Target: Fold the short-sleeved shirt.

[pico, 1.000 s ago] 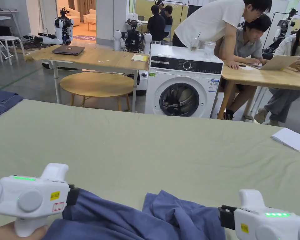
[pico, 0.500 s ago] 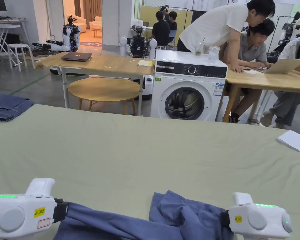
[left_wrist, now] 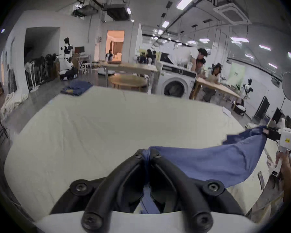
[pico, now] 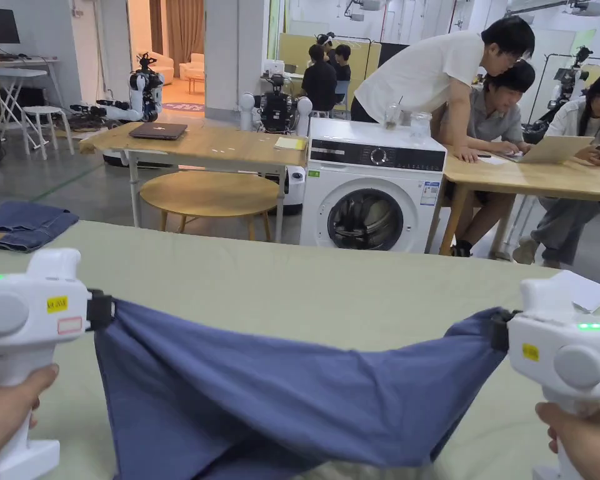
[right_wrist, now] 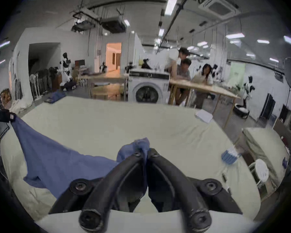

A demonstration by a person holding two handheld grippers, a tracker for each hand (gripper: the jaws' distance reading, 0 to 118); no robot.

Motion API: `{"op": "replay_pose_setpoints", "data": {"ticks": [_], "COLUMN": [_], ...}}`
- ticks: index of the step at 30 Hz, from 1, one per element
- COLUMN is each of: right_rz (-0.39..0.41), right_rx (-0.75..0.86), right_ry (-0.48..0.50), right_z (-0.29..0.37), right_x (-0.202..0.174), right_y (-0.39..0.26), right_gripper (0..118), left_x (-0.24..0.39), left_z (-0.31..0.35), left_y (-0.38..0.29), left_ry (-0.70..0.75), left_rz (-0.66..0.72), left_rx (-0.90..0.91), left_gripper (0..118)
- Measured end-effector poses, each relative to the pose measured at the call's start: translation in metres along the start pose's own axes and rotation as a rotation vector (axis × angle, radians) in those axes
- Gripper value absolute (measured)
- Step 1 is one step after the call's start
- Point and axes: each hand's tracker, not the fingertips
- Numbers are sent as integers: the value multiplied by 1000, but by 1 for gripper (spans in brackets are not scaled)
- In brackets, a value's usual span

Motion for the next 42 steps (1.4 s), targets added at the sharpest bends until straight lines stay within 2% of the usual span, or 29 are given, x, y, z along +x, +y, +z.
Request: {"op": "replay_pose_setpoints", "data": {"ticks": [4,7,11,19,24,31,36,42], "right_rz": [5,-47,-19,-62,-36,-36,-41,17], "right_rx": [96,142,195,226,220,119,1,-85], "right_ry": [-32,-14,-35,-40,-58,-42,-32,-49], "right_z": [34,49,61,44,25,-7,-20,0], "right_x": [1,4,-11,-19,-25,-32,-33,-36], "right_y": [43,77,115,174,185,111,18,-87], "right_gripper": [2,2,2,2,2,2,2,2], "left_x": [-15,-19,-10,-9,-6,-8,-18,-25], "left_z": [35,50,58,44,49,32,18,27], "left_y": [46,79,115,175,190,127,29,-90], "left_ry": [18,42,59,120,138,122,108,83], "left_rz": [35,23,-12,-56,-82,-115,-113,-81], "left_rx": [93,129,165,183,224,172,62,-21], "left_gripper": [0,0,0,0,0,0,0,0]}}
